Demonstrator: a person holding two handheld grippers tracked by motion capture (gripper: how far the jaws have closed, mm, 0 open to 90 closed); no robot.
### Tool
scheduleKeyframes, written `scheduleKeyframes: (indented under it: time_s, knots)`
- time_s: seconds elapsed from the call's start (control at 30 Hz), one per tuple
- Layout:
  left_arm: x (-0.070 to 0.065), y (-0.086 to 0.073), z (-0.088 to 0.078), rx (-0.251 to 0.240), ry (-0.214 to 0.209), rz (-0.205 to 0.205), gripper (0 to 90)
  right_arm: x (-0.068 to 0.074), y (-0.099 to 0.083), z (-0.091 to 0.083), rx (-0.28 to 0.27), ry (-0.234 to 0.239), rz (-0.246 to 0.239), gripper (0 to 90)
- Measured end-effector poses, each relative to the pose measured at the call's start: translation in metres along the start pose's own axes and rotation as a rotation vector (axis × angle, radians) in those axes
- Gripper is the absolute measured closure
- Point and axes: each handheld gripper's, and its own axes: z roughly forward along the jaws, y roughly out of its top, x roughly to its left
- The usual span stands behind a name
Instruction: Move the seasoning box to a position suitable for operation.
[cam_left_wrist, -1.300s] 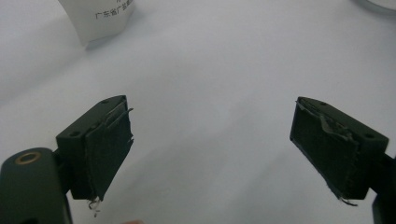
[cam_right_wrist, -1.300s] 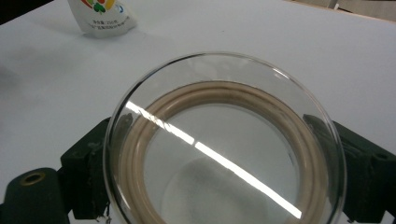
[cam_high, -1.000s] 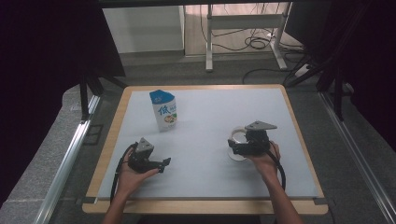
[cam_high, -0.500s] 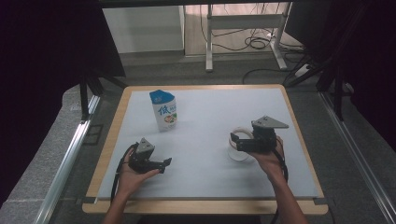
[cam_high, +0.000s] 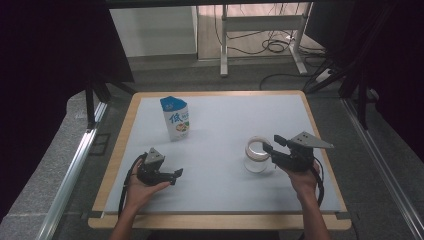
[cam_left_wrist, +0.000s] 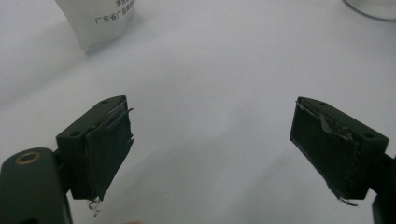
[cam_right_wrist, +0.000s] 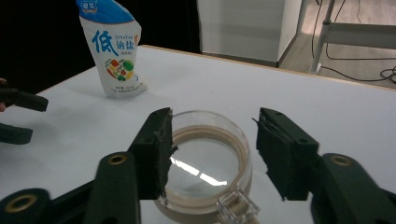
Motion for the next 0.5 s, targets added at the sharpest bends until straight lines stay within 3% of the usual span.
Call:
scheduleKeyframes:
  time_s: [0.1,0.5]
  knots:
    - [0.000,0.000,0.002,0.004,0.001,0.001,12.5,-0.001,-0.004,0.000,0.006,0.000,-0.001,52.8]
    - [0.000,-0.001,0.002,0.005,0.001,0.002,12.8,-0.006,-0.007,-0.013,0.005,-0.036,-0.031,88.1]
